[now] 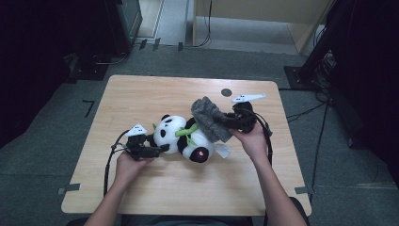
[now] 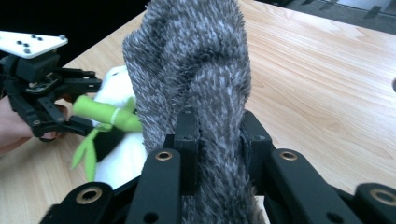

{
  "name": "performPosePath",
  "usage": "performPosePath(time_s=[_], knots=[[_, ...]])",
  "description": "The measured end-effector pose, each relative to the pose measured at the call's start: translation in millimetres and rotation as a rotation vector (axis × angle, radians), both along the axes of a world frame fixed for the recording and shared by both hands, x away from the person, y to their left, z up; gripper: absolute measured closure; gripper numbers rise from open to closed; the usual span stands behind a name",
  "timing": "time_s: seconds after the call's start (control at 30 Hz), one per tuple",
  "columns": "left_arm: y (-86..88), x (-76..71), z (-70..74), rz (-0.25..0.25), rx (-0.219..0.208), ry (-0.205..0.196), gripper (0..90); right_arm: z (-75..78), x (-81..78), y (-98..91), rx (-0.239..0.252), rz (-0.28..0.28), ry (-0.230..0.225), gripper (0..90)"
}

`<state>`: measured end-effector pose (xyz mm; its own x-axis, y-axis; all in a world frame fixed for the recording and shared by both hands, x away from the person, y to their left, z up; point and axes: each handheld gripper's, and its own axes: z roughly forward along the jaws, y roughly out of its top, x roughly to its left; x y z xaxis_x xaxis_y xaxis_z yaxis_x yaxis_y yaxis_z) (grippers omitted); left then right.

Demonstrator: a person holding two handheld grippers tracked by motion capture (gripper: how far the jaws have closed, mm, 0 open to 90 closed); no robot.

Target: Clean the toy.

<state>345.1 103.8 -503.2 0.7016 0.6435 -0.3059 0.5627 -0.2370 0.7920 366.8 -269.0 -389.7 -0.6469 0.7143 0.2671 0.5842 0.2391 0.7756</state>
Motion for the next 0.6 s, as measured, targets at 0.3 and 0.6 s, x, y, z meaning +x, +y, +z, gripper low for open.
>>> performPosePath(time_s=[0.3, 0.6], knots=[[0.2, 0.1, 0.2, -0.001, 0.0, 0.001, 18.4, -7.7, 2.5, -19.3, -0.002, -0.051, 0.027, 73.7], [0.6, 1.4, -1.1, -0.002, -0.007, 0.005, 15.8, -13.9, 2.2, -38.5, -0.015, -0.111, 0.047, 73.7]])
